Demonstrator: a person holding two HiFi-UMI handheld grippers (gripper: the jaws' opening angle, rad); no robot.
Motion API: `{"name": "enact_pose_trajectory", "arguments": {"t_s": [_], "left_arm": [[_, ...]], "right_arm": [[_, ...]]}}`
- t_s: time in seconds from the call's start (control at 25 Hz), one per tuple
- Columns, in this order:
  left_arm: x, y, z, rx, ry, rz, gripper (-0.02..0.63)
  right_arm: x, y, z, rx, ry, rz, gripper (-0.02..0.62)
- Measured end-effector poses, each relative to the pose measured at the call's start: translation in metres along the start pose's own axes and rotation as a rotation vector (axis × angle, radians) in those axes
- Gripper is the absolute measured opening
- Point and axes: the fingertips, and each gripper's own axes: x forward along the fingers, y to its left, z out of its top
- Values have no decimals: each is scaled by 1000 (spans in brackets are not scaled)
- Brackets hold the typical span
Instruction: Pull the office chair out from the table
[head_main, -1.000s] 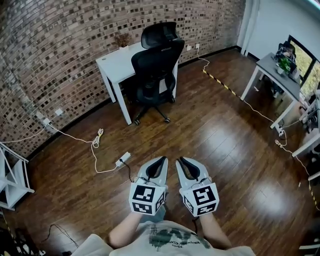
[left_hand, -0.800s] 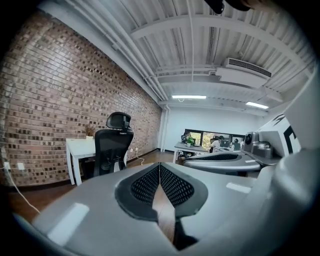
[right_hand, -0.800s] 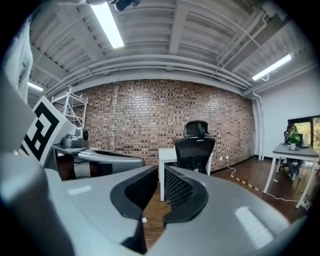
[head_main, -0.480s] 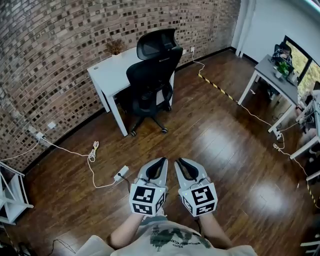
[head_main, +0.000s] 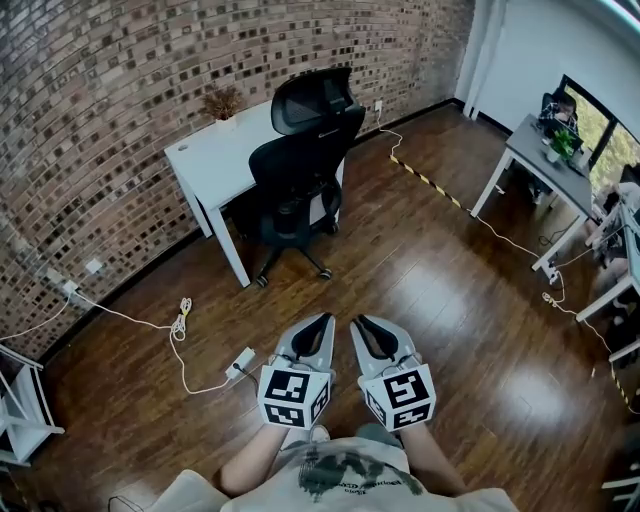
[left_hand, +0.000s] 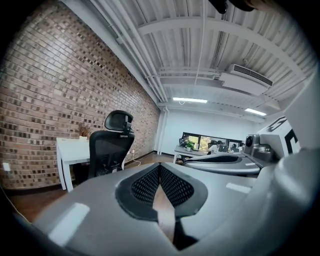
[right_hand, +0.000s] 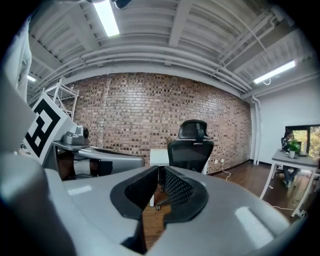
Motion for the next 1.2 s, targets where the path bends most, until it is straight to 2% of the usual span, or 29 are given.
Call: {"name": "enact_pose_trajectory", "arguments": {"t_s": [0.4,0.72,1.2], "left_arm": [[61,19,4,17,6,12,15],[141,40,27,33,7,72,15],[258,39,56,38,0,144,15]], "right_arm": [[46,-52,3,11,-35,6,25],[102,-119,24,-4,-59,66,25],[154,-222,43,-19,-78,175,26]]}}
